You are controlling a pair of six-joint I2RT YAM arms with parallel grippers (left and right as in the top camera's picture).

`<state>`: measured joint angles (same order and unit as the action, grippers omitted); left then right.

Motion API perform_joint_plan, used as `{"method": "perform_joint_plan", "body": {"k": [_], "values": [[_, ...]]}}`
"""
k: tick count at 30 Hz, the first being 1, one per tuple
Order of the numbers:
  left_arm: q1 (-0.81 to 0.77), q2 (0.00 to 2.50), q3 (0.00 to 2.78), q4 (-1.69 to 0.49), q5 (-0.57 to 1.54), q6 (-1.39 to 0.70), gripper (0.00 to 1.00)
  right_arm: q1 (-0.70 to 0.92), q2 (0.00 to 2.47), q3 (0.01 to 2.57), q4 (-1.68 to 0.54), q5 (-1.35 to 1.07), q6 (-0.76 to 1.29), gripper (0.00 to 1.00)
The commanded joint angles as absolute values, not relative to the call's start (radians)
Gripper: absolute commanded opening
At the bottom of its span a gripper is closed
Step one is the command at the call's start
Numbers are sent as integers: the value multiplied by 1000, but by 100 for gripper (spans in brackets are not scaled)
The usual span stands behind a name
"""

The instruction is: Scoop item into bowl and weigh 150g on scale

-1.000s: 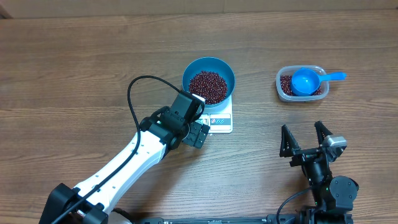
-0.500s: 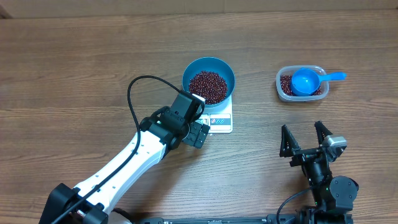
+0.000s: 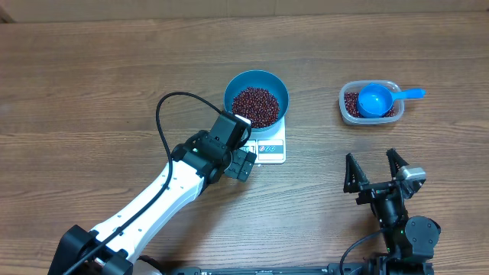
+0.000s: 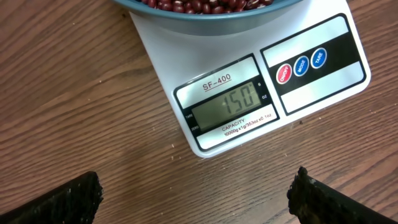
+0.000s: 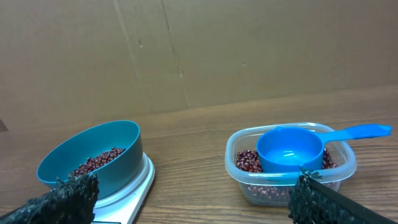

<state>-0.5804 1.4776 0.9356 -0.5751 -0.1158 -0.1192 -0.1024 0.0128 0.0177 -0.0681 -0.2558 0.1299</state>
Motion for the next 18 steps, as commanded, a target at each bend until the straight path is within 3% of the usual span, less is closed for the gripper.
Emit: {"method": "perform_joint_plan", "body": {"k": [1,6,18], "values": [[-576,1469,934,-520,-158,-99,100,-100,3,8,-62,-255,131,100],[-576,1386,934,-344,-119,-12,100,-100,3,8,-62,-255,131,100],[-575,1061,857,-364,-55,-2,100,-100,3,8,-62,-254,131,100]]}}
